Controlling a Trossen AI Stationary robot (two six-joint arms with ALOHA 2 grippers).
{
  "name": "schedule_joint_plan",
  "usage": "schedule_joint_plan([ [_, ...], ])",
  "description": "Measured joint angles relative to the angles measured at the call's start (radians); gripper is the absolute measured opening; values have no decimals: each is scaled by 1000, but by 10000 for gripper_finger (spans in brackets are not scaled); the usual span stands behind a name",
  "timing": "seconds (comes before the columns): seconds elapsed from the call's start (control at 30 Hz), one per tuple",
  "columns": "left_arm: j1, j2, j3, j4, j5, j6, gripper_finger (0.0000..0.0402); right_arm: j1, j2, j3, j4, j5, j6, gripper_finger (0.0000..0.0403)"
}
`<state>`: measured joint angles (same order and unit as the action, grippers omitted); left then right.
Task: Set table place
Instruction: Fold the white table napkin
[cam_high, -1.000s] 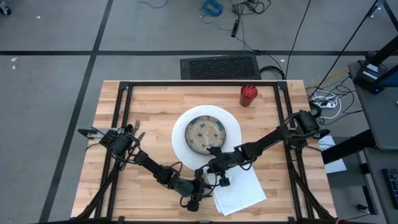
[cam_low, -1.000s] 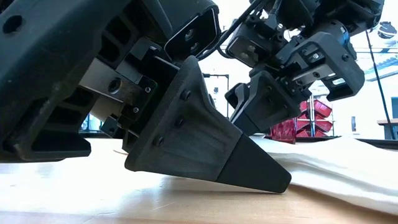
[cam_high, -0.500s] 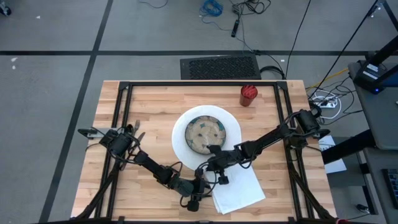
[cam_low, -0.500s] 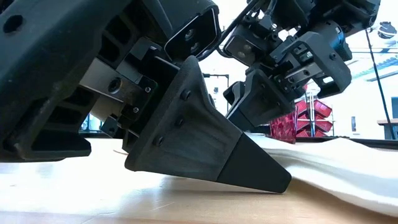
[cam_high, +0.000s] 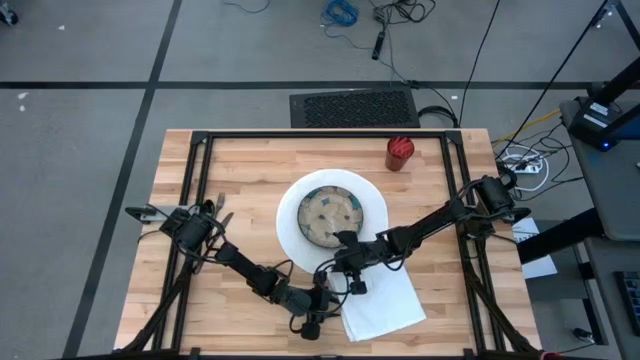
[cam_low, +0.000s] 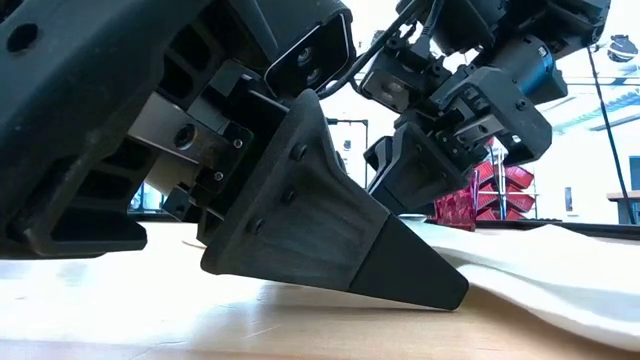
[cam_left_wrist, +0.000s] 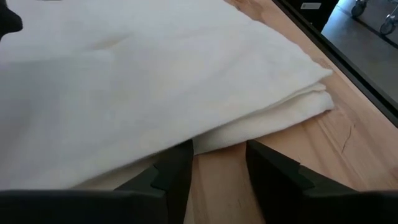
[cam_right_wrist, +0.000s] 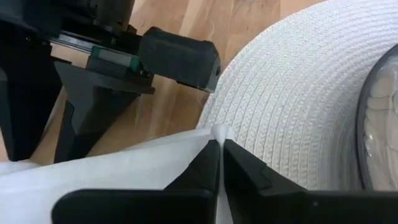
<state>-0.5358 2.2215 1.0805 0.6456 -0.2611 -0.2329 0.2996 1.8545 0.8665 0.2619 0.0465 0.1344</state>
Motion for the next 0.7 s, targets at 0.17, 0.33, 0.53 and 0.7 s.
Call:
schedule_joint_plan([
  [0.17, 0, 0, 0, 0, 0, 1, 139, 9, 0, 0, 1, -44, 0, 19],
  [0.33, 0, 0, 0, 0, 0, 2, 139, 11, 0, 0, -2, -41, 33, 59],
  [0.53, 1, -9, -1, -7, 4, 6, 139, 10, -57, 0, -54, -42, 64, 124],
  [0.7, 0, -21, -2, -19, 3, 11, 139, 54, -183, 0, -217, 35, 130, 160],
])
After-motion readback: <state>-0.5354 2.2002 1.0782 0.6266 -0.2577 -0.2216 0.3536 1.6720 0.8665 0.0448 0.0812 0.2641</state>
